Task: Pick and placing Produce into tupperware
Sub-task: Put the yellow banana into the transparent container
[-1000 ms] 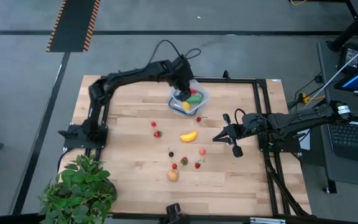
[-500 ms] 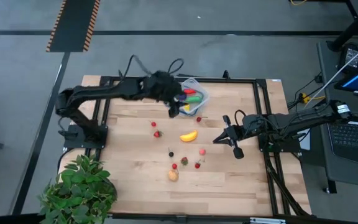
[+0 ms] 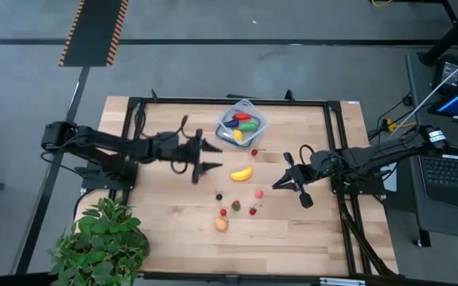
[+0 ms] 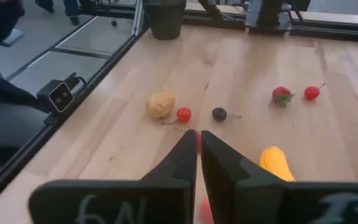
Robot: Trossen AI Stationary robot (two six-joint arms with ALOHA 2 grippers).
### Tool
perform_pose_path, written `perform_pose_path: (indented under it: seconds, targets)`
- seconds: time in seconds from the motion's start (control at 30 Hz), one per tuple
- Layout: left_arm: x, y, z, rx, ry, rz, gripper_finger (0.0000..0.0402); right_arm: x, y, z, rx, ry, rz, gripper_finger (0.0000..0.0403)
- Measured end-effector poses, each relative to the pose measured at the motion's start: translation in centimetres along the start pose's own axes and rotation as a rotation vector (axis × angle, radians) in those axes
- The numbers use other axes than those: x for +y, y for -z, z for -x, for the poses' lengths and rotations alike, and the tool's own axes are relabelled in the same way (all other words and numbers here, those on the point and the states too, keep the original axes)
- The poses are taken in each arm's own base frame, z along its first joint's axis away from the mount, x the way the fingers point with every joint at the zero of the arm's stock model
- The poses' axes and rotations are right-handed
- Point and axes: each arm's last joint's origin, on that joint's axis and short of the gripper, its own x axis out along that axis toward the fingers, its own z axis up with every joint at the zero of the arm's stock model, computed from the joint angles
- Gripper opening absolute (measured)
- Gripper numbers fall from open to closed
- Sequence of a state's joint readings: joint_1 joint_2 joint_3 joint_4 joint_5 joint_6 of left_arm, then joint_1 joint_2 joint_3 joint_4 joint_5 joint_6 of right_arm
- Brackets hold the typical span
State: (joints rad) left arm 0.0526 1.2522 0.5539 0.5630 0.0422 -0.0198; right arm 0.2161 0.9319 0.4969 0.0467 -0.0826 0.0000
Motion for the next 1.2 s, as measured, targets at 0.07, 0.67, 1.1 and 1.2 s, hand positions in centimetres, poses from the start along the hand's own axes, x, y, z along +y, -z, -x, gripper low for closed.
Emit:
perform_pose_path:
  seconds: [0.07,0.67,1.1,1.2]
  targets:
    - [-0.9,0.7,0.6,-0.008,0.037,-0.005,0.0220,-0.1,0.2,-0.7,0.005,0.000,0.001,0.0026]
    - [-5.1,5.0,3.4,-0.036,0.047,-0.035,0.0220,-1.8,0.6,-9.5,0.154,0.024,0.090,0.0026]
    - [-5.4,5.6,3.7,-0.013,0.060,-0.038,0.0220,-4.8,-3.5,-10.8,0.391,0.072,0.077,0.0012]
    - [-5.4,5.7,3.7,-0.003,0.060,-0.040,0.0220,-5.6,-4.1,-11.1,0.397,0.102,0.029,0.0030]
